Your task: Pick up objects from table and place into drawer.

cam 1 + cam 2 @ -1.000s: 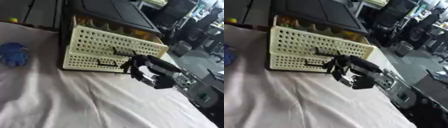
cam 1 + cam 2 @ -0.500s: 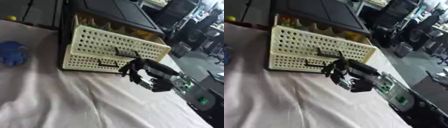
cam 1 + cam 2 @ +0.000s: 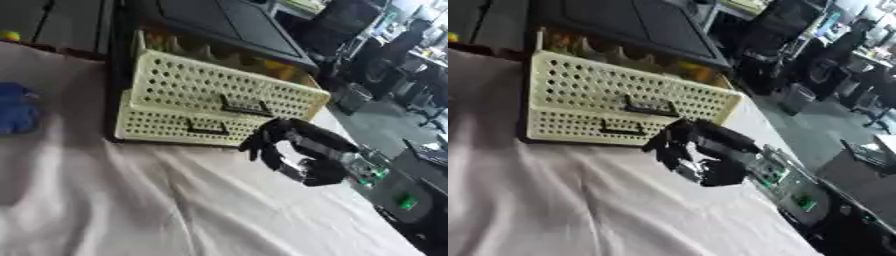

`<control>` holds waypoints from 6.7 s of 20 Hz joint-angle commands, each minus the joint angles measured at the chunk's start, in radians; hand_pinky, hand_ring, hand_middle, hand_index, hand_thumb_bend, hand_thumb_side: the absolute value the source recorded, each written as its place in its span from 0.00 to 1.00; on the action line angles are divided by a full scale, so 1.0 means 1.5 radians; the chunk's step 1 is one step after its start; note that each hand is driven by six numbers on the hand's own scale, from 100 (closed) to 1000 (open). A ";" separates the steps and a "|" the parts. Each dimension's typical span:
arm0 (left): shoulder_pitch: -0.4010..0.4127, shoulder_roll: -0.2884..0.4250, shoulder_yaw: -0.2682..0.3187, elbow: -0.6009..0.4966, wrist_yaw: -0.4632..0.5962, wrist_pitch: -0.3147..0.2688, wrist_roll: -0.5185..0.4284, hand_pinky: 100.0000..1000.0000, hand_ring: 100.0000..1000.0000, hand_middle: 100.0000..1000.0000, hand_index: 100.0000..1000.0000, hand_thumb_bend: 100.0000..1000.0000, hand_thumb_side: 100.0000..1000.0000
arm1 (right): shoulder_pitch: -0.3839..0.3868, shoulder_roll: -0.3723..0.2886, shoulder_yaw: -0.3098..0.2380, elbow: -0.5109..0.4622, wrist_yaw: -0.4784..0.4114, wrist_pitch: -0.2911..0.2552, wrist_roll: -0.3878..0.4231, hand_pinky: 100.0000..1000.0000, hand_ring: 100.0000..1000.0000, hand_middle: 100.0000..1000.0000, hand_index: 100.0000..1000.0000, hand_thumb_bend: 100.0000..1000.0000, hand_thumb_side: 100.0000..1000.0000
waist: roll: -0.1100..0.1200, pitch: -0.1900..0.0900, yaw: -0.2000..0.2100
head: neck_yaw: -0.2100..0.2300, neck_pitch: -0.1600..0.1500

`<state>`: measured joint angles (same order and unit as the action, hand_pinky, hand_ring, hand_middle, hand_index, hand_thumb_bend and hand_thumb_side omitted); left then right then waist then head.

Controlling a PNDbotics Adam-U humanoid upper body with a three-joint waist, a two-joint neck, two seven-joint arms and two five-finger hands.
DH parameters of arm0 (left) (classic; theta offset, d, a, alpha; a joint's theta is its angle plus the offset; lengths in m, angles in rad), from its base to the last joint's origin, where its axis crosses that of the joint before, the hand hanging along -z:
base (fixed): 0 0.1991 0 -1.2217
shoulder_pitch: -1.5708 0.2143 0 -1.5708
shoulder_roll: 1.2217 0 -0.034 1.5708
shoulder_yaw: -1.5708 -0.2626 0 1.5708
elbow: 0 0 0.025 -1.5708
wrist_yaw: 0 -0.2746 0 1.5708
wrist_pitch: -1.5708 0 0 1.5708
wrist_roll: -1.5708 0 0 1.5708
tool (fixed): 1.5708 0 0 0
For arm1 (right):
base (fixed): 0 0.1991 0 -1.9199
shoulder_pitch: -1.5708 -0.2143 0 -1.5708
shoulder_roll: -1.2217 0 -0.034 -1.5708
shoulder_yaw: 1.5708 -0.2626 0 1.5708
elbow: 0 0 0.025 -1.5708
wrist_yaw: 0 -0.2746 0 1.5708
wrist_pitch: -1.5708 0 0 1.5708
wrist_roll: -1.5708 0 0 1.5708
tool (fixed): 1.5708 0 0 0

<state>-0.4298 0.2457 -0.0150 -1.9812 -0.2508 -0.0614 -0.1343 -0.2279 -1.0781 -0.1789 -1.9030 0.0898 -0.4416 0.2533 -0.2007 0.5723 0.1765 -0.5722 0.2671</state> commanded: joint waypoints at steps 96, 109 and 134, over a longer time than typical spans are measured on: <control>-0.010 -0.023 -0.003 -0.013 -0.028 0.002 -0.049 0.40 0.49 0.55 0.96 0.05 1.00 | 0.004 -0.017 -0.070 0.074 -0.176 -0.196 -0.098 0.82 0.87 0.87 0.98 0.00 1.00 | -0.017 0.046 0.032 | -0.084 -0.070; 0.015 -0.023 0.008 -0.013 -0.039 -0.007 -0.042 0.39 0.49 0.55 0.96 0.04 1.00 | 0.013 -0.018 -0.085 0.061 -0.158 -0.225 -0.139 0.70 0.73 0.68 0.84 0.00 1.00 | -0.017 0.060 0.031 | -0.085 -0.097; 0.012 -0.032 0.010 -0.013 -0.040 -0.009 -0.049 0.40 0.49 0.55 0.96 0.04 1.00 | 0.018 -0.030 -0.120 0.146 -0.256 -0.286 -0.235 0.96 0.96 0.97 1.00 0.00 1.00 | -0.017 0.055 0.043 | -0.126 -0.074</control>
<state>-0.4327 0.2008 -0.0042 -2.0573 -0.3093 -0.0742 -0.2040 -0.2008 -1.0871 -0.3449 -1.6941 -0.3118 -0.8739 -0.0929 -0.2204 0.6763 0.2459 -0.7504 0.1534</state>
